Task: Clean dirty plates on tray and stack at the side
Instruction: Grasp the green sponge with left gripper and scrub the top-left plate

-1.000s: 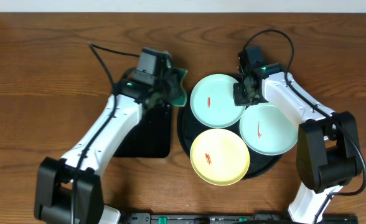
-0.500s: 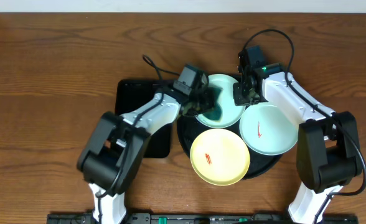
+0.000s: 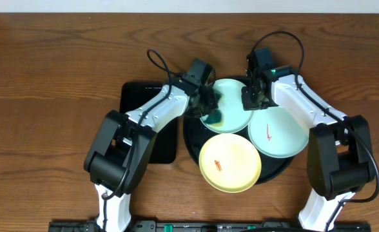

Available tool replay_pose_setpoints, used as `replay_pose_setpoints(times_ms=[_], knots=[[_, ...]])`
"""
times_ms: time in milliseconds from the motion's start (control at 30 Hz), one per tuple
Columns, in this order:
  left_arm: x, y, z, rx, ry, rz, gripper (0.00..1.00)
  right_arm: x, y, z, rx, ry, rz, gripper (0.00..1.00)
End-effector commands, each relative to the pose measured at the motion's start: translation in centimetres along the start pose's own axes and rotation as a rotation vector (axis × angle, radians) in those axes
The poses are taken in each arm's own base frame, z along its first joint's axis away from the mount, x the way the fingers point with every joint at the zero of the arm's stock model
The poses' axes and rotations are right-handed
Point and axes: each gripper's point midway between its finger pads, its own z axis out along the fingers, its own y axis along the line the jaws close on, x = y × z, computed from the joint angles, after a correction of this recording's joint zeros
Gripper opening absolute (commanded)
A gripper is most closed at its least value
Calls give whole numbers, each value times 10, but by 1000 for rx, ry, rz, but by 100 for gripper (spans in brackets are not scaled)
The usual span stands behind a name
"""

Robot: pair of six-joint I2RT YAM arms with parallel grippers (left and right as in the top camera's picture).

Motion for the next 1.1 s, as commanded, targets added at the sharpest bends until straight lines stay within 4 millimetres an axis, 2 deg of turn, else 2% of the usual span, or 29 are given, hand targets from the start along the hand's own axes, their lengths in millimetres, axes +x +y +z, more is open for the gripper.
replay_pose_setpoints(times_ms=[0, 67, 200, 367, 467, 733, 867, 1000, 1033, 1067], knots=[[-31, 42, -4, -259, -135, 82, 7, -3, 0, -5, 9, -14, -19, 1], [-31, 39, -8, -286, -146, 104, 7, -3, 0, -5, 9, -14, -19, 1], [-21, 20, 1, -235, -131, 134, 7, -3, 0, -5, 9, -13, -19, 1], [9, -52, 20, 101, 4, 163, 8, -3, 0, -5, 9, -13, -19, 1], [20, -76, 20, 199, 44, 138, 8, -3, 0, -5, 9, -13, -19, 1], [34, -90, 16, 281, 127, 108, 8, -3, 0, -5, 9, -13, -19, 1], [31, -81, 18, 245, 109, 117, 8, -3, 0, -5, 9, -13, -19, 1], [9, -30, 22, 17, 9, 85, 8, -2, 0, -5, 9, -10, -19, 1], [-2, -8, 20, -81, -40, 75, 8, -2, 0, -5, 9, -10, -19, 1], [-11, 5, 18, -136, -72, 82, 7, -2, 0, -5, 9, -10, -19, 1]])
